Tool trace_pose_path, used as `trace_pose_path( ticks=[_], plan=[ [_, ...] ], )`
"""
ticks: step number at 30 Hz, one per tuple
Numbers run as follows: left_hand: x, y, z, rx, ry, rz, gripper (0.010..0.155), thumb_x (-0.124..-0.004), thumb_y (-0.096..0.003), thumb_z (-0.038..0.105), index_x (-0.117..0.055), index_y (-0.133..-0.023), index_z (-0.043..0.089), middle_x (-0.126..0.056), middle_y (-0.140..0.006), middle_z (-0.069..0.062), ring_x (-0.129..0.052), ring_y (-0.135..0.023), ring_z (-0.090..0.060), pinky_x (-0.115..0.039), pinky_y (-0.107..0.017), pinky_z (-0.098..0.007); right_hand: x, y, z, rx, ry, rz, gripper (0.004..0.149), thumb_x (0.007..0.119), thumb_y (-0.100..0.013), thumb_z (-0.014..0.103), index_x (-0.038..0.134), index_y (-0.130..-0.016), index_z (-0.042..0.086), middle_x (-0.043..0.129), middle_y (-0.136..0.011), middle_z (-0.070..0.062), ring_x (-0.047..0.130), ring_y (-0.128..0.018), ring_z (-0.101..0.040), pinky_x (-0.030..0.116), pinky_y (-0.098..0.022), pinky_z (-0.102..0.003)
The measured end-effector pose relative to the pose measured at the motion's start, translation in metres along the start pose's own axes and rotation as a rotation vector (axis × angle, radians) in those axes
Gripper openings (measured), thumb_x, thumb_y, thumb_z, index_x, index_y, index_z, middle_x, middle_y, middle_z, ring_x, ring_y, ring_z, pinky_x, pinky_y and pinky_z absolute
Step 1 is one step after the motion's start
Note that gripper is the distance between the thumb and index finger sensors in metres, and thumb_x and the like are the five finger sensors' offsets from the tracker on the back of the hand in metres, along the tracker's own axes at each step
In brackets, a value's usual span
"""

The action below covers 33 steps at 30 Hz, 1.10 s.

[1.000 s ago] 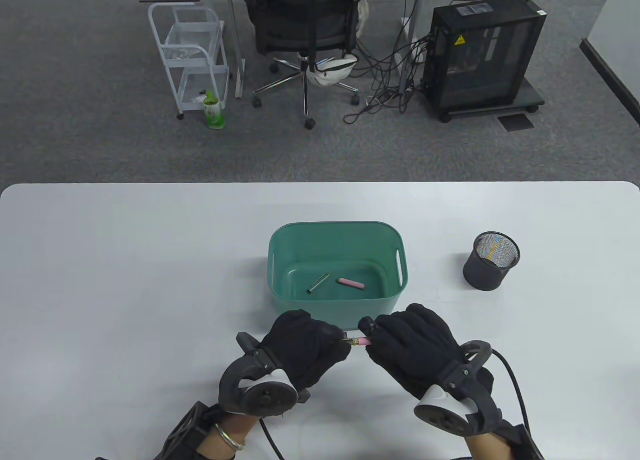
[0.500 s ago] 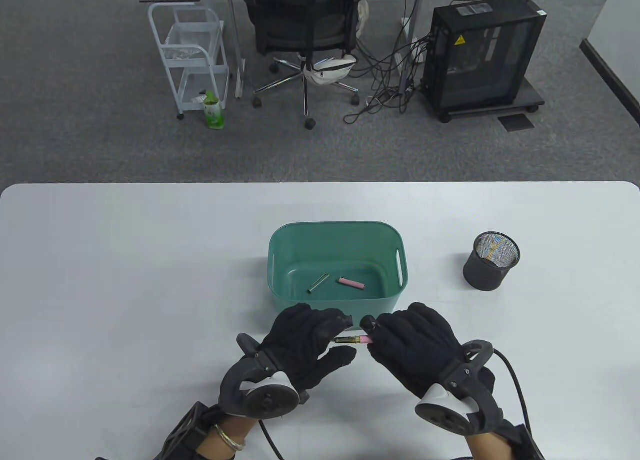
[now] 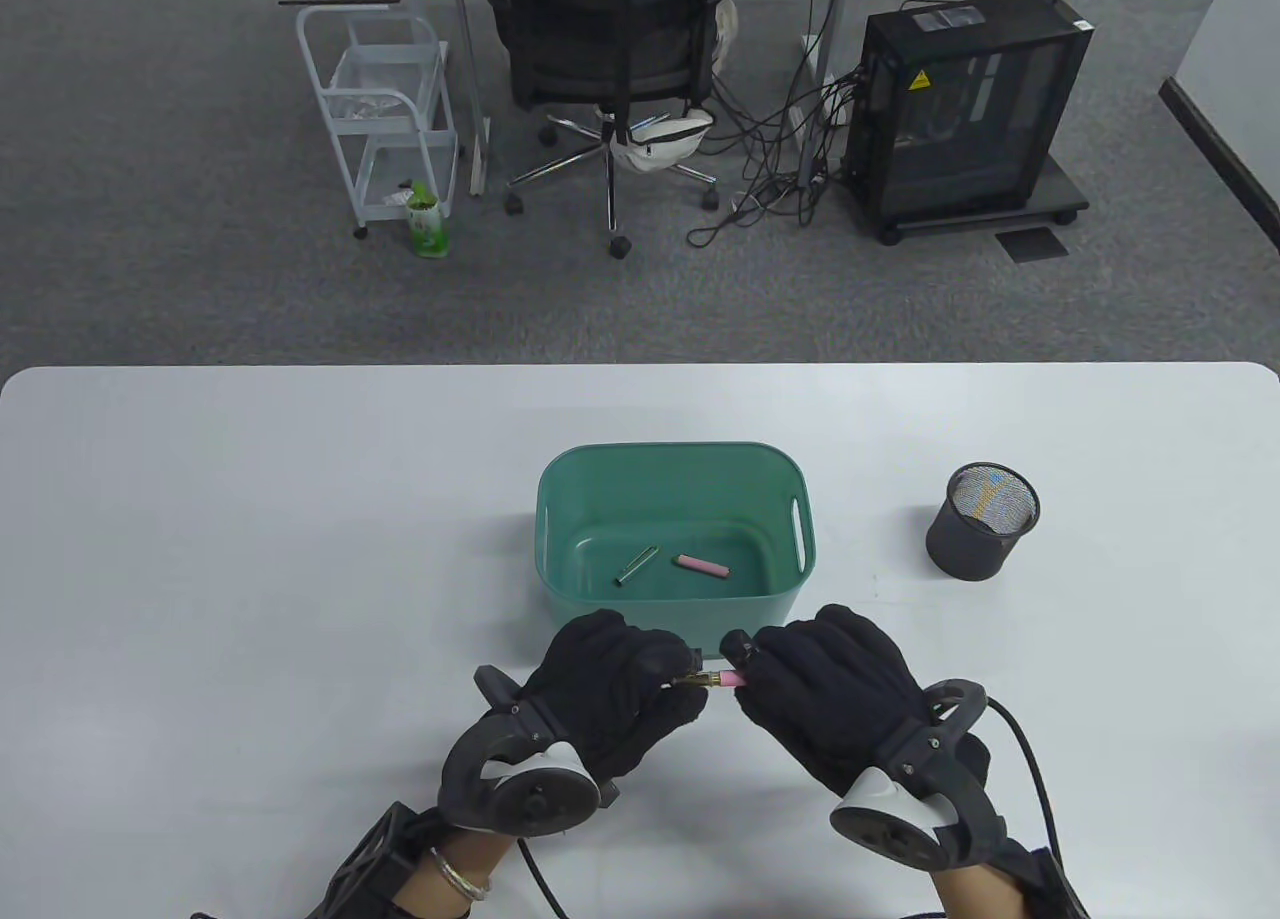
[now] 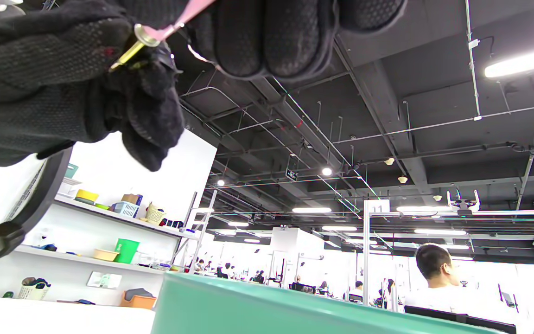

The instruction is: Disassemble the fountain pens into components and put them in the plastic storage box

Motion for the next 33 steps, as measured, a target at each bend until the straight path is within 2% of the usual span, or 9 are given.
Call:
trace_pose_path(
  ticks=[12,33],
  plan=[
    [0.001,0.000,-0.002,0.005,0.016,0.014,0.051,-0.055,-0.0670,0.049,-0.091,-0.076,0.013,-0.106,-0.065,-0.004,-0.103,-0.053,-0.021,-0.073,-0.066,-0.048,0.000,0.000,0.001,-0.003,0.000,0.000,0.044,0.065,-0.056,0.048,0.075,-0.097,0.034,0.082,-0.087,0.009,0.084,-0.077,-0.011,0.063,-0.074,-0.043],
    [0.004,0.000,-0.010,0.034,0.046,0.003,0.050,-0.057,-0.0668,0.050,-0.089,-0.079,0.013,-0.104,-0.070,-0.006,-0.101,-0.058,-0.023,-0.070,-0.068,-0.049,-0.002,0.000,-0.006,0.016,0.018,-0.006,0.044,0.065,-0.056,0.049,0.075,-0.097,0.036,0.082,-0.088,0.008,0.085,-0.078,-0.012,0.063,-0.074,-0.043]
  ],
)
Point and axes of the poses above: the tracker on the back of each hand, its own z axis roughly to the thumb side, its own y axis roughly from the fingertips to the wrist, x = y × z, the point moved 3 cm from there along -y, roughly from the wrist to the fingertips
